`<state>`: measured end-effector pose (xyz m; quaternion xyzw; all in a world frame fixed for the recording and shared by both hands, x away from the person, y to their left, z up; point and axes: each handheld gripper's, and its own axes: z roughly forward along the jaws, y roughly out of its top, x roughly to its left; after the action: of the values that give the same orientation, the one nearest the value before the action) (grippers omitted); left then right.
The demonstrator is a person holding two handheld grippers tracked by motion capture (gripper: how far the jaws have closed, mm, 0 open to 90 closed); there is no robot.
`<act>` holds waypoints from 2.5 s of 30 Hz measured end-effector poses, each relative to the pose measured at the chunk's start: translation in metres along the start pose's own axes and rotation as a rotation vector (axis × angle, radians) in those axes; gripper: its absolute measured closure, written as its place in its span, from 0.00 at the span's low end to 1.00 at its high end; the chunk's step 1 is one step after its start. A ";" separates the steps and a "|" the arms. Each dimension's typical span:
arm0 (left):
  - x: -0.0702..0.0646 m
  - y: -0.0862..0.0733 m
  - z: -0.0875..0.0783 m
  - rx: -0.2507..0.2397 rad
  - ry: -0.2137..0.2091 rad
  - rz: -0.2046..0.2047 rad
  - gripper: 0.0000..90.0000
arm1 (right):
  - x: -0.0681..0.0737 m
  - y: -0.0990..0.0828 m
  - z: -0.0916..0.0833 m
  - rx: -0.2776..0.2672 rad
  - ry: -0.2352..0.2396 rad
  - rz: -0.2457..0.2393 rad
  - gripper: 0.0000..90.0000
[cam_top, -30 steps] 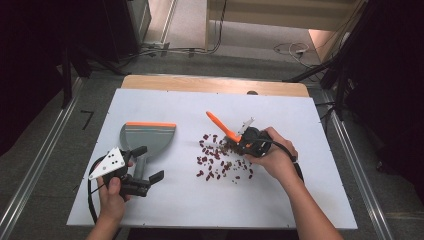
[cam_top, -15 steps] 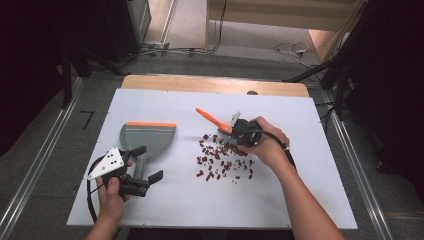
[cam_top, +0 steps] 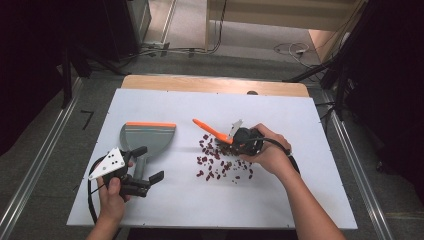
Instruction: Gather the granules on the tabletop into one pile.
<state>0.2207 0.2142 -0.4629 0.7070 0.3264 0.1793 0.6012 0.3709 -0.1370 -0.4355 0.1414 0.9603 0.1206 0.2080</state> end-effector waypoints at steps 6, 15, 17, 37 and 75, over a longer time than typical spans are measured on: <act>-0.001 0.000 0.001 0.002 -0.001 0.000 0.00 | -0.013 0.009 0.002 -0.072 -0.054 -0.057 0.76; -0.001 -0.001 -0.001 -0.003 -0.006 -0.003 0.00 | -0.016 0.041 0.026 -0.072 -0.049 -0.144 0.76; -0.001 -0.001 -0.001 -0.003 -0.006 -0.004 0.00 | -0.015 0.043 0.028 -0.072 -0.037 -0.155 0.76; -0.003 -0.001 0.002 0.006 -0.008 0.003 0.00 | 0.013 0.024 0.008 -0.084 0.046 -0.284 0.76; -0.003 -0.002 0.005 0.013 -0.016 0.003 0.00 | 0.035 0.030 0.008 -0.124 0.046 -0.354 0.76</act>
<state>0.2206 0.2086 -0.4653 0.7128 0.3215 0.1725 0.5990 0.3504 -0.0966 -0.4463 -0.0457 0.9655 0.1443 0.2121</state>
